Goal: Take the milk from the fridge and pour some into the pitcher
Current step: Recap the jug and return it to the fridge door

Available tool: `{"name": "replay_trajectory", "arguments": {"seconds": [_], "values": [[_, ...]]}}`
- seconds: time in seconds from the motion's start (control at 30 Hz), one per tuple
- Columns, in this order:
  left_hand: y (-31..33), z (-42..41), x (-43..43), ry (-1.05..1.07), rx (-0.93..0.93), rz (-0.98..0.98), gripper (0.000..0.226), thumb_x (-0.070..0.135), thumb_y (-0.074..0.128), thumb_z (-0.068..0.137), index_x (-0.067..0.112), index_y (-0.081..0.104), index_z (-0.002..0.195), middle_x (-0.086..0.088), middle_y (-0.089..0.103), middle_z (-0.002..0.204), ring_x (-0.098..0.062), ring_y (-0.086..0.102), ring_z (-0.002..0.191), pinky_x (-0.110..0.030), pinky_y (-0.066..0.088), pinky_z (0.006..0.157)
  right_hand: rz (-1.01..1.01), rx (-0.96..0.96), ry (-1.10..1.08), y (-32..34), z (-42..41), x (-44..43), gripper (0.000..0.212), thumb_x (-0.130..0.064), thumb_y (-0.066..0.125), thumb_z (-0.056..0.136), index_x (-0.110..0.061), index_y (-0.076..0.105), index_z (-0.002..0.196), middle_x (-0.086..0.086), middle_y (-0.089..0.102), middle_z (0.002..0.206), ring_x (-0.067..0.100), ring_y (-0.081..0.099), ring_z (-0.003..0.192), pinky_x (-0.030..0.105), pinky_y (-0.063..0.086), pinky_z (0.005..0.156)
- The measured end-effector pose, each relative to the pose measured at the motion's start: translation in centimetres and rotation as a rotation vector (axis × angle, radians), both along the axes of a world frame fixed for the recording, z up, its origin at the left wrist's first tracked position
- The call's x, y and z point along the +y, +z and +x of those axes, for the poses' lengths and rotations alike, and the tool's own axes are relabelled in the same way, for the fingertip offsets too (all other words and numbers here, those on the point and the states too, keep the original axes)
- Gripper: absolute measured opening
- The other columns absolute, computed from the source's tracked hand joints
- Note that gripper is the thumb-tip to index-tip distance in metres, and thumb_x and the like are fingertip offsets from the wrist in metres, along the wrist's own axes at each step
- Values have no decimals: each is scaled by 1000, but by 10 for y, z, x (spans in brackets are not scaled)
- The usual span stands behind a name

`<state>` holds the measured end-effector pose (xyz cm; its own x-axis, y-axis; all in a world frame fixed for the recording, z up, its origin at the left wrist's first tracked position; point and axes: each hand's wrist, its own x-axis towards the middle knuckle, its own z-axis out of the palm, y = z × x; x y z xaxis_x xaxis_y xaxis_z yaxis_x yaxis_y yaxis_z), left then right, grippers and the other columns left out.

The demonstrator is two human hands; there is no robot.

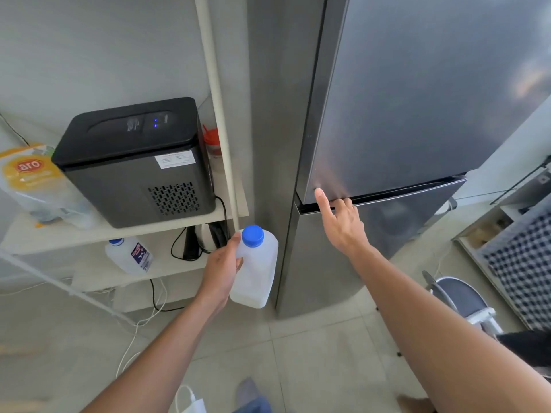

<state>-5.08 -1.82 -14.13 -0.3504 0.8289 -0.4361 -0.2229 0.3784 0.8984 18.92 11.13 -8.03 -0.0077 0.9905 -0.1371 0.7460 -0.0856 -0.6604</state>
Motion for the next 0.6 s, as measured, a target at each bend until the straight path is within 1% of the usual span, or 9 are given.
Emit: {"name": "replay_trajectory", "arguments": {"seconds": [0.1,0.23,0.27,0.33,0.4,0.47,0.5,0.53,0.6], "values": [[-4,-13,7,-27,4,4,46,59,63,106,16,77,102,3,82,95,-13,75,91,-32,56,96,-3,-41,-15,4,-4,3,90,-96,16,95,-29,72,114,-18,50,130,16,40,147,55,30,119],[-10,-17,17,-29,9,18,52,53,62,110,5,80,102,3,85,98,-11,78,95,-27,56,97,-5,-97,-35,5,-6,6,83,-92,18,99,-29,72,108,-16,53,126,16,42,145,56,28,117],[-12,-18,20,-44,10,13,50,52,62,110,7,81,102,3,85,96,-8,78,93,-26,55,97,-1,-109,-41,5,-7,6,84,-91,19,100,-28,74,108,-15,54,125,16,43,144,56,28,116],[-10,-19,24,-60,-3,10,47,51,63,110,10,80,96,8,82,87,-4,75,83,-23,53,93,7,-126,-62,4,-8,6,88,-92,19,100,-26,77,107,-14,57,123,17,46,141,58,29,118],[-15,-21,29,-81,-16,10,49,53,63,109,8,77,96,6,79,87,-7,73,82,-24,52,90,5,-168,-83,4,-7,7,94,-95,16,97,-22,76,94,-11,62,116,21,48,136,61,33,119],[-14,-17,32,-100,-27,12,47,49,62,111,10,69,85,10,70,70,-3,65,65,-20,48,79,-5,-199,-134,3,-3,7,102,-103,14,89,-15,64,74,-5,66,98,27,50,127,62,42,112],[-11,-14,34,-111,-15,14,47,45,61,113,14,62,77,14,62,59,1,59,54,-16,45,72,-4,-195,-169,1,-1,5,103,-107,17,84,-13,56,70,-1,66,90,29,50,124,60,48,107],[-6,-9,36,-124,7,10,48,41,59,114,18,56,72,17,54,51,3,53,46,-12,43,64,10,-193,-201,0,2,2,102,-110,23,80,-13,52,71,2,66,87,31,50,123,58,52,102],[-1,-2,37,-138,15,10,48,40,59,115,20,56,71,17,51,47,4,51,43,-9,43,56,49,-195,-245,-2,8,-5,94,-107,42,80,-13,50,88,5,65,93,33,53,120,56,57,96]]}}
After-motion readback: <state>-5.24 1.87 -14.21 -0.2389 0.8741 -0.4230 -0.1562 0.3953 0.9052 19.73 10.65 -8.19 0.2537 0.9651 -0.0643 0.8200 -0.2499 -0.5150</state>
